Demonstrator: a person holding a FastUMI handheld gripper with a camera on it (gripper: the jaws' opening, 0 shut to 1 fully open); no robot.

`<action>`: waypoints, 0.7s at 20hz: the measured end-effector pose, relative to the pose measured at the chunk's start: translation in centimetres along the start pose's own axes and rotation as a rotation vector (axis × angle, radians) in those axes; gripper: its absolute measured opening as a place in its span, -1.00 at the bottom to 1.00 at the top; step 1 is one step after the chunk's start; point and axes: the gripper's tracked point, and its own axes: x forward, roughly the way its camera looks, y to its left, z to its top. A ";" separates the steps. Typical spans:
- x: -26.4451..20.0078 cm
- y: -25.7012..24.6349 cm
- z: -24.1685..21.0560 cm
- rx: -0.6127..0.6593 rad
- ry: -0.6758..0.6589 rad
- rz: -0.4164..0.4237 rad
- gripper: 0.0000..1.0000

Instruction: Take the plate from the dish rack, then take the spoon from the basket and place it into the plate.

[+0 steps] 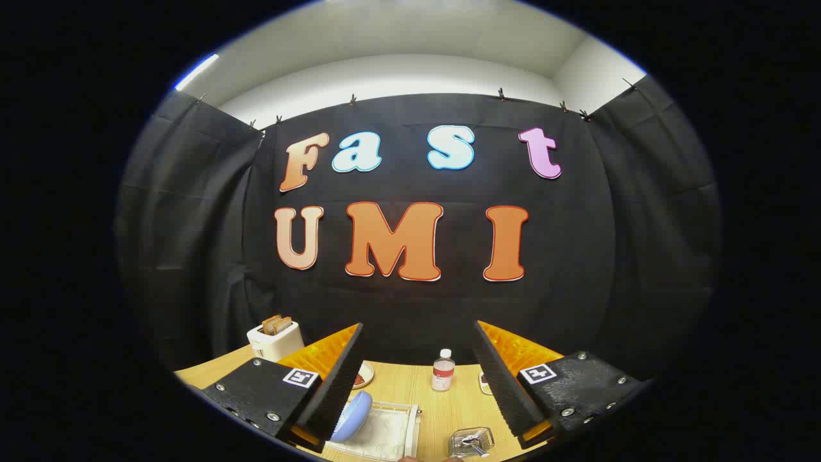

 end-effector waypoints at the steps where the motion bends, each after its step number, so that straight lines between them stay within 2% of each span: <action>1: -0.1 0.2 0.0 -0.005 0.003 0.004 0.96; 8: -0.5 0.6 -1.1 -0.048 0.040 0.020 0.98; 14: -0.5 0.5 -1.3 -0.031 0.056 0.028 0.99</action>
